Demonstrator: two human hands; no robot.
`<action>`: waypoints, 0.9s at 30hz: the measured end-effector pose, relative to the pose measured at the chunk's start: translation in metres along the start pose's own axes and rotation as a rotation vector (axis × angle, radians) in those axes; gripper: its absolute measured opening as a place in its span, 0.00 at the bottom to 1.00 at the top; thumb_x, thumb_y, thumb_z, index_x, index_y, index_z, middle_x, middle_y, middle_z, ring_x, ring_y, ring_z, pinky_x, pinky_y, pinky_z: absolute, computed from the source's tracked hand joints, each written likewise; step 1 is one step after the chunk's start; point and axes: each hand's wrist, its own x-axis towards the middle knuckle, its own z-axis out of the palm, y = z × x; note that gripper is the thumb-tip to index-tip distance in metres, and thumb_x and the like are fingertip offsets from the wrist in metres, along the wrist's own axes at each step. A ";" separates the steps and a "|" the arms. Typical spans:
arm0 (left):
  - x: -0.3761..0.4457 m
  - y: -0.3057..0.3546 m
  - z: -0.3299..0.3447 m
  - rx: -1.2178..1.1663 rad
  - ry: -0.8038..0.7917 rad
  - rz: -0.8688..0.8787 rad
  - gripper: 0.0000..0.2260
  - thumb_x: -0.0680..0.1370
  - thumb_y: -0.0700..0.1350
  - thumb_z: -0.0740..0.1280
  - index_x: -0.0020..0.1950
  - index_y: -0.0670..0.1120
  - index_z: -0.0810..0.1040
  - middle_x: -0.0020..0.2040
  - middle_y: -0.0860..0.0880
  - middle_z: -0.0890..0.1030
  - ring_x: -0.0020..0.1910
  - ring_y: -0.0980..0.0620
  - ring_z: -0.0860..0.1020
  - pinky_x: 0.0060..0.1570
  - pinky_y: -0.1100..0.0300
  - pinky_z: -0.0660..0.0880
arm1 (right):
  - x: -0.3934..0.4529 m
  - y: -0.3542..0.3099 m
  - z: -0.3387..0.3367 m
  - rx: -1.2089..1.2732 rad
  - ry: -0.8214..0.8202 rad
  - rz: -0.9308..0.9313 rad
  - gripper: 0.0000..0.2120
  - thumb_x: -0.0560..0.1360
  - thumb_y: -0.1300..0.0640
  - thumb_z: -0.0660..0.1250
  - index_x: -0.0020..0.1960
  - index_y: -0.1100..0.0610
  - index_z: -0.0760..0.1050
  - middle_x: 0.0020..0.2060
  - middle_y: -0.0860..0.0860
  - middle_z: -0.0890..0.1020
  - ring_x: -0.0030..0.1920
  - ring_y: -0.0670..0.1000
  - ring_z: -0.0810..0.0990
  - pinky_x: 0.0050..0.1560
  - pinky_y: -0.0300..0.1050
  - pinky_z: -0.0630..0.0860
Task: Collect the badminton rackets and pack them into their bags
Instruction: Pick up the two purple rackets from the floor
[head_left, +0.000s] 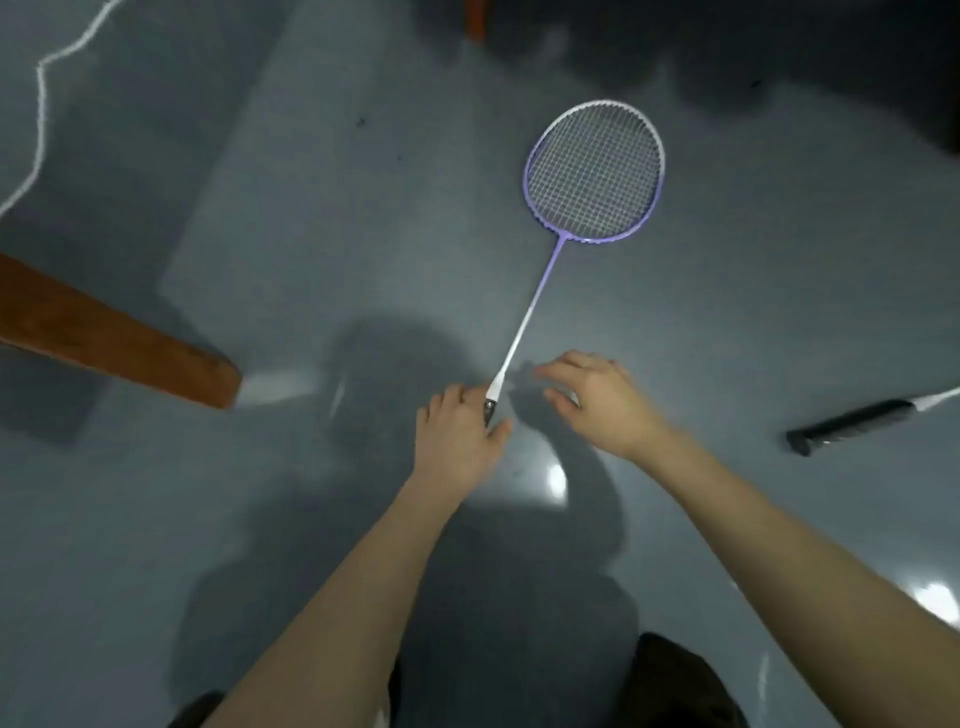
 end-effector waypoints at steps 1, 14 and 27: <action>0.005 -0.006 0.015 -0.005 0.000 -0.032 0.21 0.75 0.56 0.64 0.65 0.48 0.70 0.61 0.45 0.73 0.61 0.43 0.69 0.58 0.53 0.62 | 0.010 0.006 0.017 -0.017 -0.006 -0.030 0.18 0.78 0.54 0.61 0.67 0.51 0.70 0.63 0.52 0.74 0.62 0.57 0.71 0.61 0.49 0.64; 0.018 -0.005 0.098 -0.330 0.407 0.081 0.17 0.70 0.52 0.64 0.56 0.46 0.76 0.45 0.46 0.76 0.41 0.44 0.77 0.40 0.52 0.76 | 0.042 0.058 0.086 0.030 0.267 -0.290 0.20 0.75 0.46 0.56 0.59 0.54 0.76 0.64 0.54 0.74 0.63 0.55 0.69 0.58 0.44 0.59; 0.025 0.165 0.124 -0.444 0.281 0.269 0.15 0.72 0.42 0.70 0.59 0.46 0.77 0.46 0.50 0.72 0.40 0.50 0.74 0.43 0.59 0.72 | -0.083 0.207 0.042 0.171 0.764 0.351 0.20 0.76 0.47 0.56 0.64 0.53 0.73 0.61 0.55 0.73 0.57 0.58 0.73 0.55 0.48 0.63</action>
